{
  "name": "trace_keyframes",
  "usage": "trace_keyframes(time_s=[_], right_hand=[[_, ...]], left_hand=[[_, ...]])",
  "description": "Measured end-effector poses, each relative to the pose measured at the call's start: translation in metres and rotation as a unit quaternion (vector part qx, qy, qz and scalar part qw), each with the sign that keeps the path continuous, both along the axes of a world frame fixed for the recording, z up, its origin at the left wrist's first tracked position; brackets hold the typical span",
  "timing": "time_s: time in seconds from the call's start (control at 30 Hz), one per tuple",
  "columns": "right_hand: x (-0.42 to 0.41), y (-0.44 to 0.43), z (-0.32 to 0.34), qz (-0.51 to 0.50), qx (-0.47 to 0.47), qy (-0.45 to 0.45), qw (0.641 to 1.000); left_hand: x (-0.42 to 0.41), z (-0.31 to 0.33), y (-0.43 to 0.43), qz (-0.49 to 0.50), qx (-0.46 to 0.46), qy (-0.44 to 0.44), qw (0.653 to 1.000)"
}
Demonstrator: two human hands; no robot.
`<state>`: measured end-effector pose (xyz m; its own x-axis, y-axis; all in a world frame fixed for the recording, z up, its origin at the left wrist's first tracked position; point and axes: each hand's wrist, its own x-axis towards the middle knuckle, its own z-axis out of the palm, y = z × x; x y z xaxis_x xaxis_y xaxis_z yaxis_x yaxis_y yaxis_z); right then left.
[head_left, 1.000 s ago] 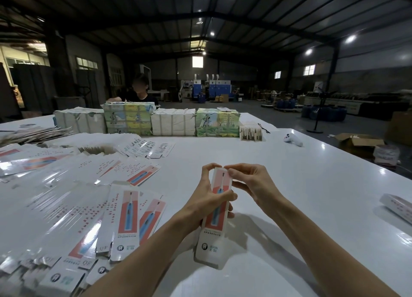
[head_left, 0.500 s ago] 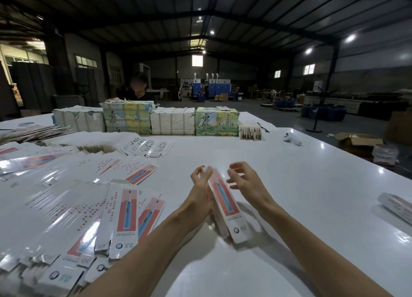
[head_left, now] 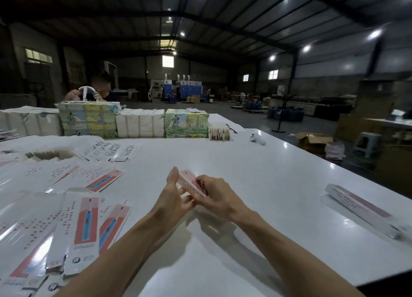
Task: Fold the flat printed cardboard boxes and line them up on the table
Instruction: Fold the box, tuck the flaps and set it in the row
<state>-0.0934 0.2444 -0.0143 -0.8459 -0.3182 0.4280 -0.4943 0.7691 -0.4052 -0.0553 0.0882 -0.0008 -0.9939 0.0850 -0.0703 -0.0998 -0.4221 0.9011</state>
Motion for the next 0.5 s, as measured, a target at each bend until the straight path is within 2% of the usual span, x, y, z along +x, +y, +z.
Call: trace_keyframes(time_s=[0.1, 0.23, 0.37, 0.5], right_hand=[[0.006, 0.043, 0.002, -0.052, 0.02, -0.006, 0.998], [0.023, 0.123, 0.0, -0.151, 0.042, -0.05, 0.986], [0.051, 0.202, -0.014, -0.271, 0.071, -0.078, 0.957], [0.077, 0.259, -0.019, -0.368, 0.131, -0.035, 0.92]], left_hand=[[-0.013, -0.021, 0.002, -0.023, -0.1, 0.049, 0.994], [-0.029, -0.038, 0.0, -0.057, -0.146, 0.099, 0.983], [-0.026, -0.038, 0.002, -0.07, -0.206, 0.132, 0.967], [-0.019, -0.037, 0.004, -0.089, -0.257, 0.163, 0.948]])
